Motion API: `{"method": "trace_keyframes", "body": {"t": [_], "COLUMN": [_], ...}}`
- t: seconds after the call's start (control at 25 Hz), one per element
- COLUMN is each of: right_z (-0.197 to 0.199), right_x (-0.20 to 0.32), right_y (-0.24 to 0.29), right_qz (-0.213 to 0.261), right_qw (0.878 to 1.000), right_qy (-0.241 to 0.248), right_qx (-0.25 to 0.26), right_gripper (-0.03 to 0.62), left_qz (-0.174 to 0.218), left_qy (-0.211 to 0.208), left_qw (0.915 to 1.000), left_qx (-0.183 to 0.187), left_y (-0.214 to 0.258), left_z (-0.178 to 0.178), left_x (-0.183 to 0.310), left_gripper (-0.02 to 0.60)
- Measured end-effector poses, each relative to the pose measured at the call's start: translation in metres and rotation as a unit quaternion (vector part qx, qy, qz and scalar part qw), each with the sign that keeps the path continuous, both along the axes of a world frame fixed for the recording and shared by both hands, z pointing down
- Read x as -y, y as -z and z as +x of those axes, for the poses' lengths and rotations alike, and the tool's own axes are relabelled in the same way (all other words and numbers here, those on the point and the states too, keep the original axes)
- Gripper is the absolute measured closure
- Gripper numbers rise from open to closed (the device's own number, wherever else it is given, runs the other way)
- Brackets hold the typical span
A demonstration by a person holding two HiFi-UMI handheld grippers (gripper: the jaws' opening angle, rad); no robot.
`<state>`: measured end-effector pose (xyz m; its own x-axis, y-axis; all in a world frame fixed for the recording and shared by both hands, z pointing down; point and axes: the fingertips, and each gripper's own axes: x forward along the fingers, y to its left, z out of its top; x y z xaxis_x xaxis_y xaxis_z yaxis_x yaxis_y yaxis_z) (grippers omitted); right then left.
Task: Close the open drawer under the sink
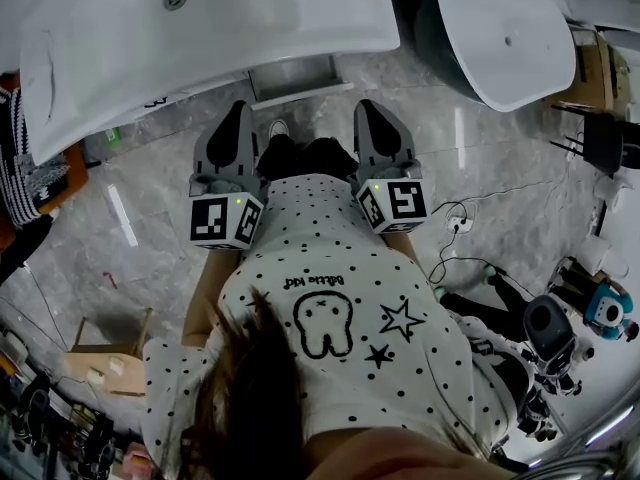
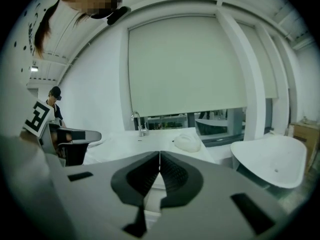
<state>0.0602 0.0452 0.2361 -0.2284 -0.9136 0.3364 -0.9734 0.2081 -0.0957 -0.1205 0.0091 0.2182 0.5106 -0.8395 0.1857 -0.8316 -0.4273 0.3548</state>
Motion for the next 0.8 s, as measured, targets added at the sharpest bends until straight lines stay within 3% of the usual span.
{"method": "trace_keyframes", "body": {"t": [0.28,0.8], "right_z": [0.002,0.021], "right_x": [0.014,0.058], "right_y": [0.003,0.007], "right_qz": [0.001,0.003], "right_qw": [1.000,0.998], "right_qy": [-0.005,0.064], "right_qx": [0.001,0.014], "right_gripper": [0.580,0.580], "left_qz": [-0.002,-0.001], "left_qy": [0.014,0.098], "left_qw": [0.9999,0.9950], "left_qx": [0.004,0.019], "left_y": [0.003,0.011], "left_z": [-0.007,-0.003], "left_x": [0.010,0.029], "left_gripper": [0.574,0.574]}}
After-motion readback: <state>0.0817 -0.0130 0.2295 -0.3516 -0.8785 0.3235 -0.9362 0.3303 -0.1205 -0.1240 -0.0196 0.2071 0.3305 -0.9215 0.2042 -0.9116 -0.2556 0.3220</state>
